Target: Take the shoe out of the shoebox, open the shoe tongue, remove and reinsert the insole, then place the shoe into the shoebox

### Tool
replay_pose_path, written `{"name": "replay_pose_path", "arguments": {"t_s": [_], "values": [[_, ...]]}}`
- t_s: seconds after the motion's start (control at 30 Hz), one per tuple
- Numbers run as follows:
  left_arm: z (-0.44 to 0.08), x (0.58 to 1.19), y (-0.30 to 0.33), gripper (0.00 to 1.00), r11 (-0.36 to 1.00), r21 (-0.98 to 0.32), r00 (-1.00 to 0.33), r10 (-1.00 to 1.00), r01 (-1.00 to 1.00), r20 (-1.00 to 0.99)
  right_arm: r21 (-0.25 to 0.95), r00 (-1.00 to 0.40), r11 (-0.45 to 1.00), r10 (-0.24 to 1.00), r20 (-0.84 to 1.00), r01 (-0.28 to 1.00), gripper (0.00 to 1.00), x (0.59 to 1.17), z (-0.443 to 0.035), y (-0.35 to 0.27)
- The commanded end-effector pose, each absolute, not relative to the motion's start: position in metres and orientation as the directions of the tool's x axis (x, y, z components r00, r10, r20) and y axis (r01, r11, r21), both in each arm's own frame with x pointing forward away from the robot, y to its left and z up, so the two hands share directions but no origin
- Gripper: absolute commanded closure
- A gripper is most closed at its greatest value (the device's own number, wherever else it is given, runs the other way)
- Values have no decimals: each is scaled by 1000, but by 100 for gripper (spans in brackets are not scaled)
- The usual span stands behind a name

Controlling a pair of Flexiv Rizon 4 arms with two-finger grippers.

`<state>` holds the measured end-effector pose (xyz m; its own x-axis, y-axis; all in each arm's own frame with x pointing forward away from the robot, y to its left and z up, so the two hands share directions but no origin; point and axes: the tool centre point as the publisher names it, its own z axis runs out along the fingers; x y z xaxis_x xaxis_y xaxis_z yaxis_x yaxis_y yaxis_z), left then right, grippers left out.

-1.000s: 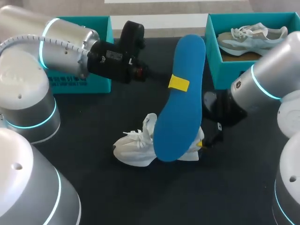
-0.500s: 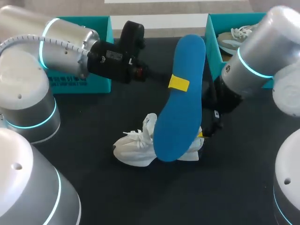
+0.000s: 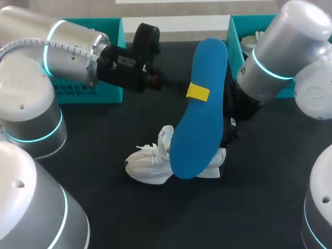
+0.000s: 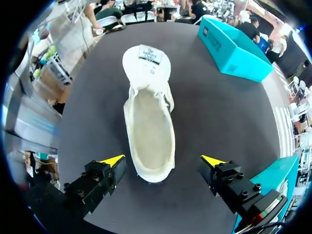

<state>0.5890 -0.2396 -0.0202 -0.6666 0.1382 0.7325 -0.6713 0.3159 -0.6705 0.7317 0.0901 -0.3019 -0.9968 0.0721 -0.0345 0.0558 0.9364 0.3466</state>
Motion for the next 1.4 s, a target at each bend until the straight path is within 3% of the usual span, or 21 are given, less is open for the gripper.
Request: {"name": "replay_pose_path", "arguments": {"t_s": [0.03,0.17,0.37,0.7,0.83,0.93,1.03,1.4], "values": [[-21,589,-240,100,316,-670,-667,138,-671,732,326,-995,942,96,-36,79,0,743,-317,120],[-21,589,-240,100,316,-670,-667,138,-671,732,303,-997,951,69,-24,58,0,755,-327,140],[-21,589,-240,100,316,-670,-667,138,-671,732,378,-998,924,63,-12,54,0,765,-357,152],[-21,589,-240,100,316,-670,-667,138,-671,732,355,-998,933,52,27,58,1,762,-390,158],[-21,589,-240,100,316,-670,-667,138,-671,732,335,-997,940,50,54,65,51,758,-399,160],[-21,589,-240,100,316,-670,-667,138,-671,732,337,-997,939,54,58,71,59,756,-402,160],[-21,589,-240,100,316,-670,-667,138,-671,732,329,-996,941,65,63,82,100,754,-402,160],[-21,589,-240,100,316,-670,-667,138,-671,732,311,-984,939,108,140,148,100,739,-394,151]]}}
